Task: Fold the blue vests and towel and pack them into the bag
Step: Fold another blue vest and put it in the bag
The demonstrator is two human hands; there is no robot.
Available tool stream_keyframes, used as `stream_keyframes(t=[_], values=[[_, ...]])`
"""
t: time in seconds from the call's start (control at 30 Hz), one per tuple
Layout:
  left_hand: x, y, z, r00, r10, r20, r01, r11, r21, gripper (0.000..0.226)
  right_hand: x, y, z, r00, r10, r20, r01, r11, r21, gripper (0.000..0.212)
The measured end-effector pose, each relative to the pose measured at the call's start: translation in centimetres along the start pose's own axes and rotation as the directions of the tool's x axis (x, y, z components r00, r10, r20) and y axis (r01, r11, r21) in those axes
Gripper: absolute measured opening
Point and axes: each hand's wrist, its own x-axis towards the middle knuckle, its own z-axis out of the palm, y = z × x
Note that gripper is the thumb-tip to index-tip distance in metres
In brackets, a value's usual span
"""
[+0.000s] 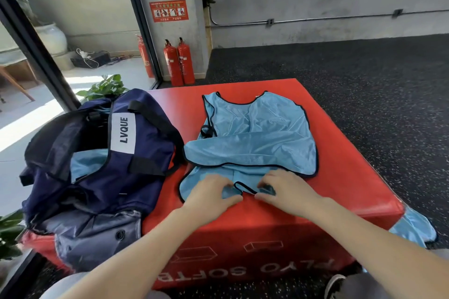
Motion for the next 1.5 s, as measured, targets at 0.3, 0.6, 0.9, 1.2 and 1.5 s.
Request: stream_keyframes(t=[0.3, 0.6, 0.9, 1.2, 1.5], values=[[1.1, 4.1, 1.7, 0.963, -0.183, -0.198, 0.153, 0.975, -0.160, 0.008, -0.1, -0.3, -0.6, 0.983, 0.128, -0.134, -0.090, 0.962, 0.258, 0.009], [1.4, 3.1, 0.8, 0.960, -0.023, -0.278, -0.019, 0.989, -0.145, 0.025, -0.7, 2.4, -2.8, 0.965, 0.166, -0.201, -0.072, 0.911, 0.406, 0.016], [0.1, -1.9, -3.3, 0.888, -0.034, -0.459, -0.002, 0.997, -0.077, 0.014, -2.4, 7.5, -5.4, 0.903, 0.270, -0.335, -0.149, 0.926, 0.346, 0.016], [-2.4, -4.3, -5.1, 0.874, -0.097, -0.476, 0.050, 0.993, -0.111, 0.018, -4.2, 9.6, -7.2, 0.831, 0.257, -0.494, -0.134, 0.953, 0.270, 0.018], [-5.5, -5.1, -5.1, 0.887, -0.016, -0.462, -0.010, 0.999, -0.052, 0.023, -7.3, 10.9, -5.9, 0.877, 0.098, -0.471, -0.076, 0.995, 0.064, 0.026]])
